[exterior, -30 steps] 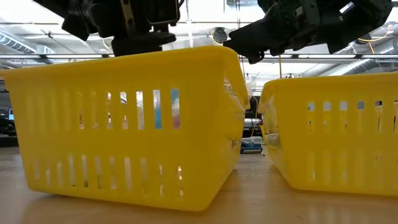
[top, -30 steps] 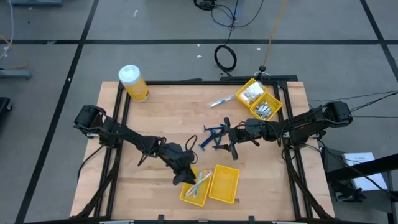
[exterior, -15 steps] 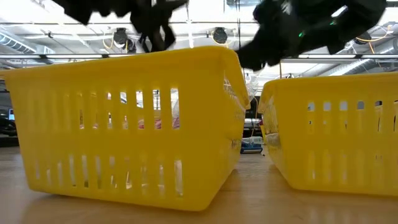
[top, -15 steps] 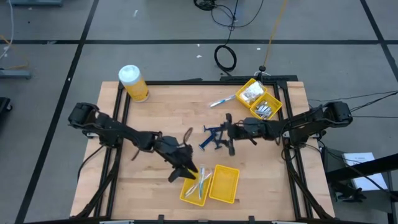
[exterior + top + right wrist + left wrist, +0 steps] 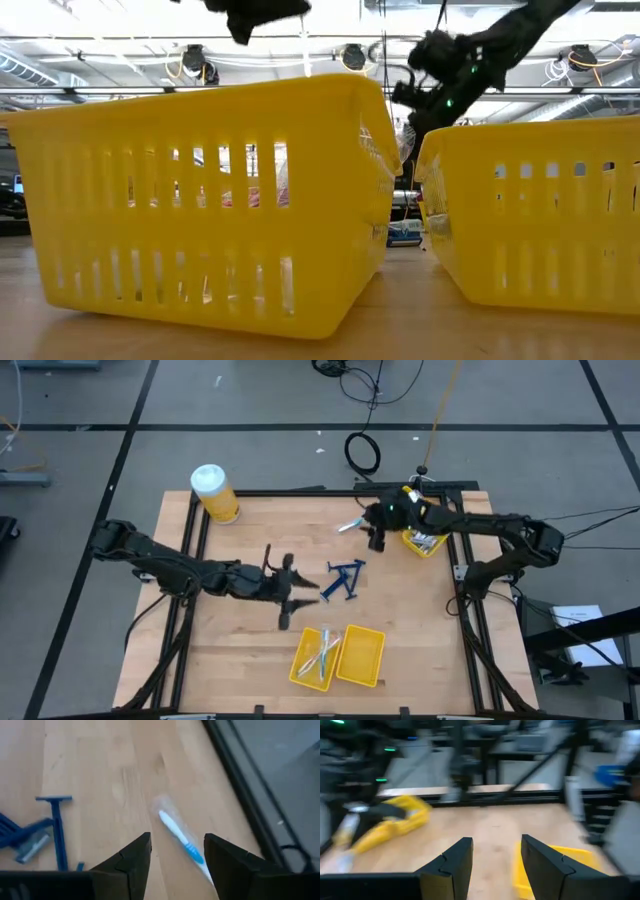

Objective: Pick & Place Travel size toiletries
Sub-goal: Put the white and blue toothbrush into the bottom left yellow bin

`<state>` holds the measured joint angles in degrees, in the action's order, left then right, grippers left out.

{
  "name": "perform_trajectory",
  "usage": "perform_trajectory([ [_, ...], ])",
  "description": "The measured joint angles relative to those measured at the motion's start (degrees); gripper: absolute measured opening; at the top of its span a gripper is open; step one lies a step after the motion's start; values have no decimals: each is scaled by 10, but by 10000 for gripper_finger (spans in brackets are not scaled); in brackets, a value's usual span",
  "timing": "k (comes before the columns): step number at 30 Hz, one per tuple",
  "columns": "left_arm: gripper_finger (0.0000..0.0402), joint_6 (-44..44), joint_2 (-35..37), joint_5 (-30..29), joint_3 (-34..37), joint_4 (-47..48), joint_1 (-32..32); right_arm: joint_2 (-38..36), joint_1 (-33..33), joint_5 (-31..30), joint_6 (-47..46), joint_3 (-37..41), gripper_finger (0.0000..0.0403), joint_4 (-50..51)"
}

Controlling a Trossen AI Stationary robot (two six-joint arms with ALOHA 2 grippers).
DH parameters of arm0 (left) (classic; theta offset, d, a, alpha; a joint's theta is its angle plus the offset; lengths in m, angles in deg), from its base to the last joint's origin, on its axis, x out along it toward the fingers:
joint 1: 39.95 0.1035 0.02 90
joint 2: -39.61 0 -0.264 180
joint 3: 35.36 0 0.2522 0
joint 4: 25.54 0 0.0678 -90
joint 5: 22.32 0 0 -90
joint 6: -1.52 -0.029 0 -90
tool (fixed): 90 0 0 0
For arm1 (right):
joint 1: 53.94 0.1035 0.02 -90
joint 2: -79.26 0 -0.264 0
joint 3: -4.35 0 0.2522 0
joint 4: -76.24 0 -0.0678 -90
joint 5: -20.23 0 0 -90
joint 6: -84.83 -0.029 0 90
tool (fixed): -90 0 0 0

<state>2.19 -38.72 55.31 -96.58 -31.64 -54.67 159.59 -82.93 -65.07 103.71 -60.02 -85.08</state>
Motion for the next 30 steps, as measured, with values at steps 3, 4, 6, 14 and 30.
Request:
perform_trajectory([
  [3,163,11,-10,-48,0,10,10,24,-39,40,5,0,171,2],
  [4,163,12,-14,-49,0,12,15,35,-46,47,8,0,171,-1],
  [6,163,11,-17,-47,0,14,26,63,-53,49,19,0,171,-6],
  [14,163,-6,-19,-9,16,-39,83,184,-61,58,39,-51,171,-15],
  [30,163,72,-20,44,155,-206,181,279,-92,26,138,-172,171,141],
])
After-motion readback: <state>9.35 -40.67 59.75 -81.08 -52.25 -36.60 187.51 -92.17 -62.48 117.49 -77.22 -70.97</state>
